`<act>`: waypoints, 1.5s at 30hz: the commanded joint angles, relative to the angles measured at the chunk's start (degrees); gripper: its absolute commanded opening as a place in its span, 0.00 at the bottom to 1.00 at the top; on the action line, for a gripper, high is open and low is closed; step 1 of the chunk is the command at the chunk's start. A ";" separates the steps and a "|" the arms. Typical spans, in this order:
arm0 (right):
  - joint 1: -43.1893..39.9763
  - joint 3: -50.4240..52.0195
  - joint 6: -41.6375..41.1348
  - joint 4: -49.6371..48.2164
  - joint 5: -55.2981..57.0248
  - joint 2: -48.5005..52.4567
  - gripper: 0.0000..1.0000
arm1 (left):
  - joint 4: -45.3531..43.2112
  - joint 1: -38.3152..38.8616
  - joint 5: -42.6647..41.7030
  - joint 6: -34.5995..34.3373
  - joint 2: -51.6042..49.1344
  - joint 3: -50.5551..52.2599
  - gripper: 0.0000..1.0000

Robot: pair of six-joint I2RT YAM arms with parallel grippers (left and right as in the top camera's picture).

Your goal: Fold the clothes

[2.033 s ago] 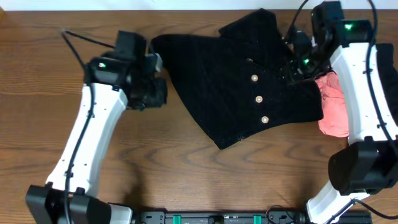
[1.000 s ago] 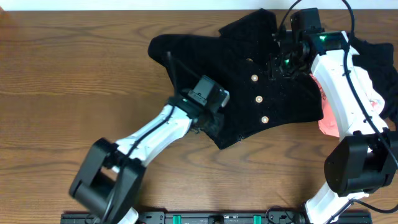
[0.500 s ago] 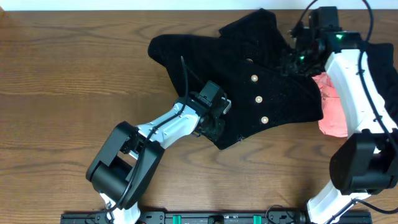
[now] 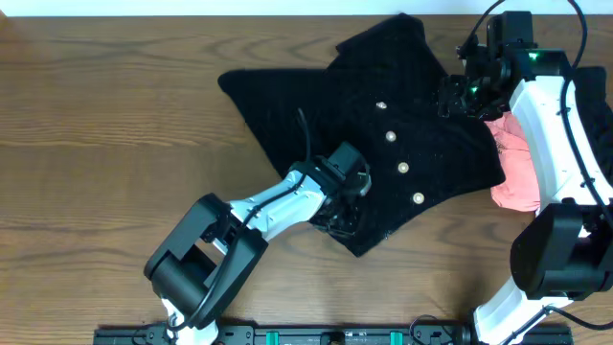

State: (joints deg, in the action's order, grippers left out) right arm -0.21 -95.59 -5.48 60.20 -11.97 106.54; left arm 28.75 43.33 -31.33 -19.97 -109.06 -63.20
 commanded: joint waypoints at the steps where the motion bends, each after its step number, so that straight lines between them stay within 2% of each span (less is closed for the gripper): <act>1: -0.11 0.07 -0.28 0.26 -0.48 -1.42 0.62 | 2.29 0.74 -9.38 -3.30 -0.94 0.31 0.06; 9: -0.11 0.07 -0.22 0.98 -0.48 -1.42 0.63 | 4.20 0.79 -24.22 -1.49 1.84 0.28 0.06; 16: -0.11 0.07 -0.26 1.11 -0.50 -1.42 0.64 | 3.67 0.66 -24.09 0.02 13.88 0.13 0.06; 19: -0.11 0.07 -1.25 1.77 -0.52 -1.42 0.65 | 3.74 -0.85 -17.42 0.00 19.63 -0.15 0.06; 23: -0.11 0.07 -3.08 3.65 -0.50 -1.42 0.69 | 4.24 -5.35 0.66 1.88 25.29 -0.13 0.06; 27: 0.66 0.09 -5.22 5.31 -0.48 -1.42 0.69 | 3.72 -10.54 16.41 6.36 24.85 -0.13 0.06; 32: 4.17 0.83 -6.82 5.84 -0.48 -1.42 0.69 | -3.28 -16.00 18.82 14.91 19.69 -0.13 0.06; 35: 7.10 2.67 -9.64 5.31 -0.24 -1.42 0.62 | -10.21 -18.91 21.55 17.90 15.23 -0.13 0.06; 38: 9.73 5.92 -13.46 3.78 0.42 -1.42 0.53 | -16.70 -21.66 23.96 19.61 10.05 -0.13 0.06; 43: 12.98 12.07 -18.69 0.87 3.17 -1.42 0.51 | -23.58 -25.97 26.08 20.22 3.26 -0.13 0.06; 45: 13.84 13.68 -19.41 0.15 3.10 -1.42 0.45 | -25.79 -27.89 26.12 20.22 1.57 -0.13 0.06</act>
State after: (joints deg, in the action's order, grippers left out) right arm 12.47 -83.77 -20.62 61.10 -10.37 106.43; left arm 4.64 17.87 -7.77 -1.54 -105.65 -63.09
